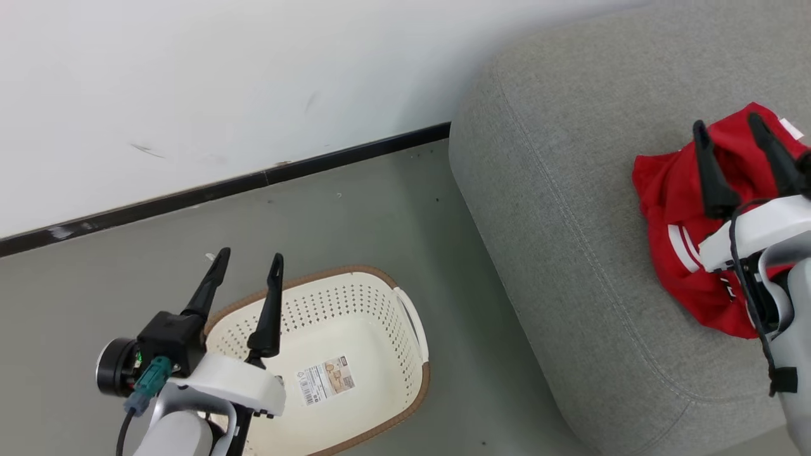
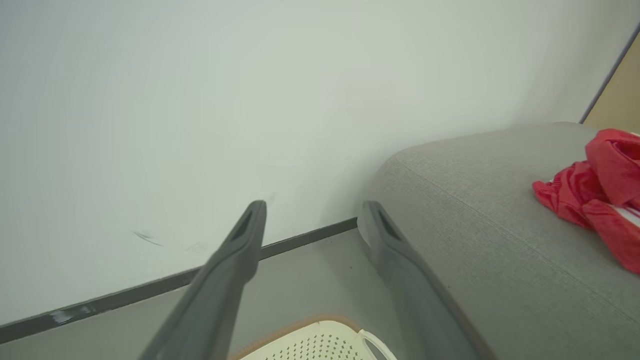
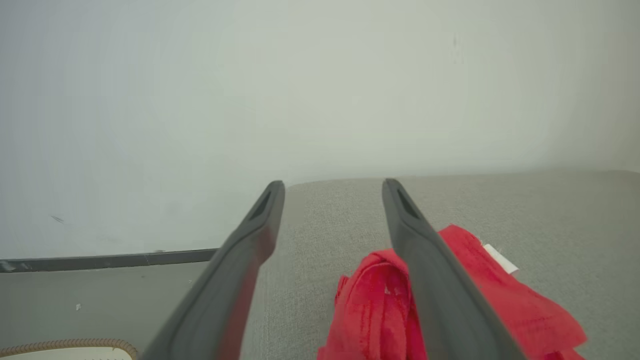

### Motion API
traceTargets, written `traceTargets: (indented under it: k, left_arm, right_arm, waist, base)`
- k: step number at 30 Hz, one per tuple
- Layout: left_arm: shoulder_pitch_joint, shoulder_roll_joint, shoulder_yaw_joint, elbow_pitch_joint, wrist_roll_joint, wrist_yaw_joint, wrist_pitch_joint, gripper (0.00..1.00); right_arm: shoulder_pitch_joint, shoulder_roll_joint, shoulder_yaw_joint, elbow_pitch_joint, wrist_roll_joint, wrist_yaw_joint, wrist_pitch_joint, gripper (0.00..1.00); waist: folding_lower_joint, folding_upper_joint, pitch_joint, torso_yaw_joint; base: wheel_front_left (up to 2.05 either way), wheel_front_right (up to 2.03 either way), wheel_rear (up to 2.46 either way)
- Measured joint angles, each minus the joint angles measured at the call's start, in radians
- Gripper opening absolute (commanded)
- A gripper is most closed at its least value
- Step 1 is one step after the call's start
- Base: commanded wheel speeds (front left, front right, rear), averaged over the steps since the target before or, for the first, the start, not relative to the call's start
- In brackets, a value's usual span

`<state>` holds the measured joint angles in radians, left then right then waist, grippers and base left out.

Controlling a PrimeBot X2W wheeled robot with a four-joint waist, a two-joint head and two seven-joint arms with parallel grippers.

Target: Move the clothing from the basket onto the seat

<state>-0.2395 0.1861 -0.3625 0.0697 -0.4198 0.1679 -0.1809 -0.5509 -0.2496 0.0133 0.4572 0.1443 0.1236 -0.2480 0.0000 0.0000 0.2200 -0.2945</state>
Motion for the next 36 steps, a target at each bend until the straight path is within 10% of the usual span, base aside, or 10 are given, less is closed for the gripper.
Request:
traceTargets:
  k: [16,36]
  left_arm:
    - [0.175,0.002,0.150,0.028,-0.046,0.104,-0.054,1.00]
    - [0.273,-0.018,0.165,0.044,-0.047,0.113,-0.064,1.00]
  right_arm:
    - [0.217,0.133,0.053,-0.188,-0.022,0.000,-0.007,1.00]
    - [0.487,0.191,0.025,-0.294,-0.087,0.000,-0.007,1.00]
  waist:
    - [0.0000,0.0000,-0.114,0.106]
    - [0.0000,0.0000,-0.235,0.215]
  base:
    - [0.00,0.00,0.00]
    - [0.00,0.00,0.00]
